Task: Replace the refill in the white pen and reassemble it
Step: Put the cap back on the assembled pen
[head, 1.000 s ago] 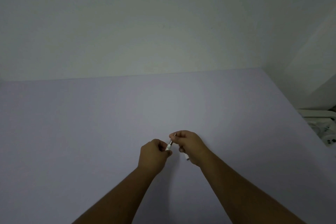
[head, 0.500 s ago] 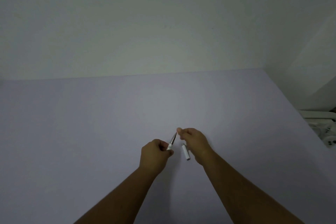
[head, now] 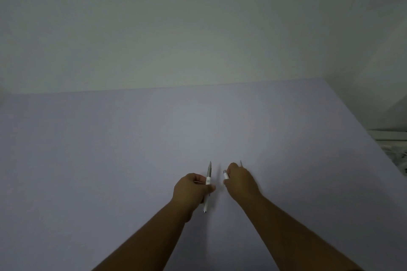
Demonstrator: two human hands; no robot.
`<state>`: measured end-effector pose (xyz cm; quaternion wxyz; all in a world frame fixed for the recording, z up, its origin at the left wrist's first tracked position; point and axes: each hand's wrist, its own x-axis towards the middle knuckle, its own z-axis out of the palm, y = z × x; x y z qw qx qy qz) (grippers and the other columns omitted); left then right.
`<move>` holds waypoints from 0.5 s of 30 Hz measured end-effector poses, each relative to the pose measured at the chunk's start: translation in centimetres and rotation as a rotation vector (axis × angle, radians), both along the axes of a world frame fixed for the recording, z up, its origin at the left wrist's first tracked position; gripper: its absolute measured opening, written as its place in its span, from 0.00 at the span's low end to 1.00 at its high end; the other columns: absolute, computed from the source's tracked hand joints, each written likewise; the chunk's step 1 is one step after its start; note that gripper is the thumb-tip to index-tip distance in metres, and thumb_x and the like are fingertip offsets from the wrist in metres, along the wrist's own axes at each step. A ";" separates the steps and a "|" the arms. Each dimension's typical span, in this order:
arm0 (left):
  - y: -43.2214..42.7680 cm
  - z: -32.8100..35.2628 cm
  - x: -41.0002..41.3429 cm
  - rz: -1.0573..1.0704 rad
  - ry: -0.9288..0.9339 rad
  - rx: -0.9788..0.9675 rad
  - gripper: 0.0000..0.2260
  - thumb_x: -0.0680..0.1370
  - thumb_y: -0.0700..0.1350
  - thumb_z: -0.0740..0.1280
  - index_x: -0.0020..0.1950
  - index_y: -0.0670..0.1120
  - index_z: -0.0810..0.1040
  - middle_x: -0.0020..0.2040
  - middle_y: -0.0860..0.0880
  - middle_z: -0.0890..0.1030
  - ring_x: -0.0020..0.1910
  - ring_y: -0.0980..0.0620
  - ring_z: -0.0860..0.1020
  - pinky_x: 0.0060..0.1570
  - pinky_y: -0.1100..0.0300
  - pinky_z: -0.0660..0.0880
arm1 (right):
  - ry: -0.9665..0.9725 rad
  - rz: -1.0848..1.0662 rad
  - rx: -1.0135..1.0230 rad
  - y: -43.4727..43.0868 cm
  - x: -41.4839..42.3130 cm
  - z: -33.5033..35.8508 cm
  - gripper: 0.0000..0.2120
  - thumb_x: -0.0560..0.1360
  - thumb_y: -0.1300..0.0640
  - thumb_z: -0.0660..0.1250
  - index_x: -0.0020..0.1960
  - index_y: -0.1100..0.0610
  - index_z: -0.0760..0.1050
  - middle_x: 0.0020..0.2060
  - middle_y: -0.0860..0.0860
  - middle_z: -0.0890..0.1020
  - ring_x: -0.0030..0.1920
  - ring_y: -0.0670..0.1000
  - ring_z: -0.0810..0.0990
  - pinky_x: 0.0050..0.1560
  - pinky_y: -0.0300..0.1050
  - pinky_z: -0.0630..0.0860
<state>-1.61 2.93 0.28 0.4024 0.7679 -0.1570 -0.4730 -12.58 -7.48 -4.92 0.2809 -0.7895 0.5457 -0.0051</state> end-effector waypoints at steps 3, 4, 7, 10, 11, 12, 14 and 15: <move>0.1 0.0 0.1 0.006 0.027 -0.004 0.07 0.67 0.38 0.75 0.40 0.45 0.79 0.37 0.44 0.82 0.36 0.48 0.80 0.41 0.55 0.81 | -0.070 -0.069 0.056 -0.1 0.3 0.3 0.14 0.76 0.55 0.63 0.57 0.61 0.74 0.53 0.60 0.82 0.53 0.60 0.80 0.52 0.50 0.77; 0.1 0.0 0.1 0.002 0.029 -0.005 0.06 0.68 0.38 0.75 0.39 0.45 0.79 0.37 0.44 0.82 0.37 0.47 0.80 0.40 0.55 0.80 | -0.103 -0.100 0.082 -0.2 0.4 0.6 0.15 0.75 0.55 0.64 0.58 0.62 0.75 0.54 0.61 0.82 0.54 0.60 0.80 0.53 0.50 0.77; 0.1 0.1 0.2 -0.012 0.030 -0.002 0.06 0.68 0.38 0.75 0.39 0.45 0.80 0.37 0.44 0.82 0.37 0.47 0.80 0.40 0.56 0.79 | -0.320 -0.217 0.200 -0.7 0.8 1.8 0.13 0.74 0.57 0.64 0.52 0.64 0.79 0.43 0.59 0.84 0.45 0.58 0.82 0.51 0.53 0.79; 0.1 0.1 0.2 -0.020 0.018 0.007 0.06 0.67 0.38 0.76 0.38 0.46 0.81 0.37 0.45 0.83 0.36 0.47 0.80 0.39 0.56 0.80 | -0.649 -0.430 0.480 -1.3 1.6 3.6 0.09 0.74 0.61 0.65 0.49 0.65 0.80 0.32 0.53 0.80 0.31 0.49 0.77 0.34 0.43 0.78; 0.1 0.1 0.2 -0.027 0.011 0.012 0.06 0.67 0.39 0.76 0.38 0.46 0.81 0.37 0.45 0.83 0.36 0.48 0.80 0.39 0.56 0.80 | -0.722 -0.465 0.549 -1.6 1.8 4.2 0.07 0.74 0.61 0.65 0.48 0.63 0.80 0.33 0.53 0.79 0.31 0.48 0.76 0.33 0.40 0.77; 0.1 0.1 0.1 -0.034 0.006 0.016 0.05 0.67 0.39 0.76 0.38 0.46 0.81 0.37 0.45 0.83 0.36 0.48 0.81 0.40 0.56 0.80 | -0.761 -0.474 0.588 -1.8 2.0 4.7 0.05 0.75 0.61 0.65 0.45 0.61 0.80 0.34 0.54 0.80 0.32 0.48 0.76 0.34 0.39 0.76; 0.0 0.2 0.0 -0.051 -0.003 0.022 0.05 0.67 0.40 0.76 0.38 0.47 0.81 0.37 0.46 0.83 0.36 0.48 0.81 0.40 0.56 0.81 | -0.810 -0.458 0.622 -2.1 2.2 5.6 0.07 0.75 0.61 0.64 0.39 0.58 0.79 0.36 0.56 0.80 0.33 0.48 0.76 0.35 0.39 0.76; 0.0 0.2 0.0 -0.057 -0.004 0.021 0.06 0.67 0.40 0.76 0.38 0.47 0.81 0.37 0.46 0.83 0.36 0.48 0.81 0.41 0.56 0.81 | -0.818 -0.448 0.627 -2.2 2.2 5.9 0.08 0.75 0.62 0.64 0.37 0.58 0.79 0.36 0.56 0.80 0.32 0.48 0.76 0.35 0.39 0.76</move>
